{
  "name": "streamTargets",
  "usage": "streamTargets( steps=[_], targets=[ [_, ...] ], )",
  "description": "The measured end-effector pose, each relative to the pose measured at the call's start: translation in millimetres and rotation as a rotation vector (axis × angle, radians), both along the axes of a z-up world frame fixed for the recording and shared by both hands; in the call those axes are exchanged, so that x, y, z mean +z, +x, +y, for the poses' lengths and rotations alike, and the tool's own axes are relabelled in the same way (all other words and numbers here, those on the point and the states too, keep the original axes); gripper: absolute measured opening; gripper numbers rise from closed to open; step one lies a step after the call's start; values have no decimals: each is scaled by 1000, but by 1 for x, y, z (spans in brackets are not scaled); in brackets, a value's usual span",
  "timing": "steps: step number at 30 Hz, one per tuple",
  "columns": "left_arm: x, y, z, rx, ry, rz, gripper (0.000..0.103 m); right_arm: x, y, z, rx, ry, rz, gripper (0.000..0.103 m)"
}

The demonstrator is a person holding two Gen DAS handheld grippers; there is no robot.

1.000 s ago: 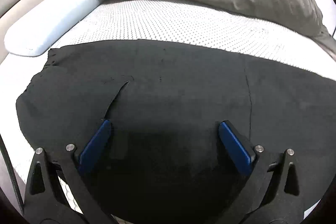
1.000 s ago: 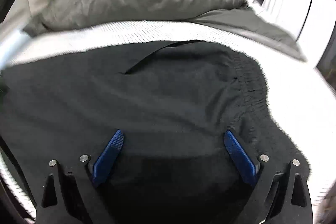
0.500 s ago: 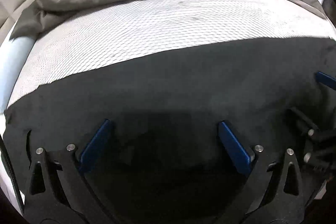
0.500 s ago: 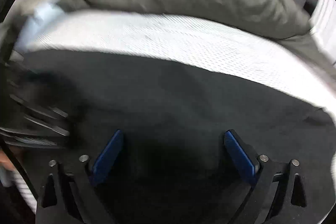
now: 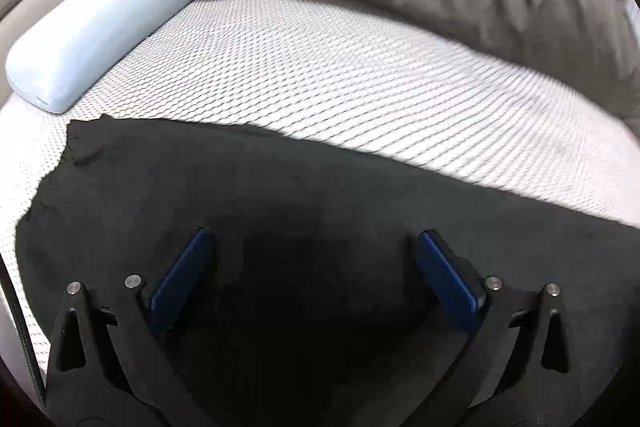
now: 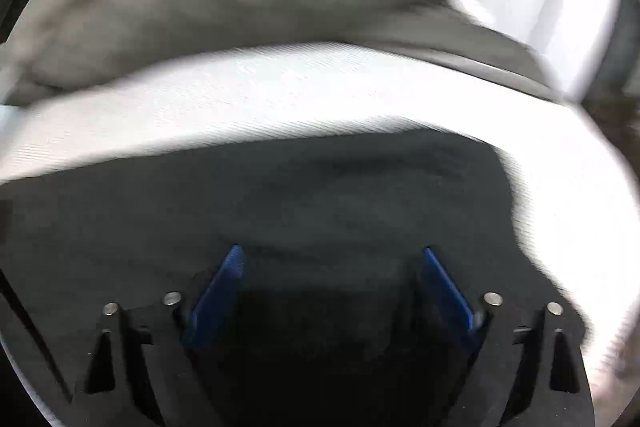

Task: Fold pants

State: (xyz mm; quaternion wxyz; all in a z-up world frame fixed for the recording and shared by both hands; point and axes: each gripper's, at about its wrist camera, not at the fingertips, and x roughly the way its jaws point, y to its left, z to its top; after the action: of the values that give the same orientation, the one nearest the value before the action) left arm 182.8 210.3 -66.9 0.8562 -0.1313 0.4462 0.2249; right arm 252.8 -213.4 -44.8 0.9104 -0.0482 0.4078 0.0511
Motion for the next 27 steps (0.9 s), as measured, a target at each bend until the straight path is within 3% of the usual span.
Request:
streamTargets(
  steps=[2, 5, 8, 10, 13, 15, 16, 19, 21, 23, 25, 27],
  targets=[
    [5, 2, -17, -81, -45, -34, 102, 5, 9, 55, 132, -38, -11, 91],
    [6, 10, -50, -191, -52, -36, 102, -7, 28, 128, 307, -67, 28, 89],
    [-6, 17, -71, -254, 19, 44, 102, -29, 47, 173, 357, -152, 88, 53],
    [-17, 17, -66, -189, 65, 101, 103, -39, 62, 177, 356, -159, 119, 51],
    [-13, 9, -48, -173, 15, 70, 103, -39, 70, 144, 297, -170, 113, 51],
    [-10, 4, -33, -106, 66, 77, 103, -37, 73, 107, 226, -210, 98, 51],
    [-11, 0, -23, -52, 86, 80, 103, -36, 75, 86, 177, -234, 93, 51],
    [-10, -11, -3, 26, 18, 63, 103, -31, 84, 15, -16, -271, 86, 54],
    [-10, -15, -1, 58, 18, 59, 103, -25, 85, -22, -112, -184, 105, 68],
    [-7, -23, 0, 84, 4, 40, 103, -15, 75, -43, -114, -58, 138, 69],
    [1, -31, -6, 97, -11, 12, 103, 2, 49, -48, -73, -23, 85, 74],
    [7, -34, -14, 75, -38, -22, 103, 11, 21, -53, -86, -26, 17, 101]
  ],
)
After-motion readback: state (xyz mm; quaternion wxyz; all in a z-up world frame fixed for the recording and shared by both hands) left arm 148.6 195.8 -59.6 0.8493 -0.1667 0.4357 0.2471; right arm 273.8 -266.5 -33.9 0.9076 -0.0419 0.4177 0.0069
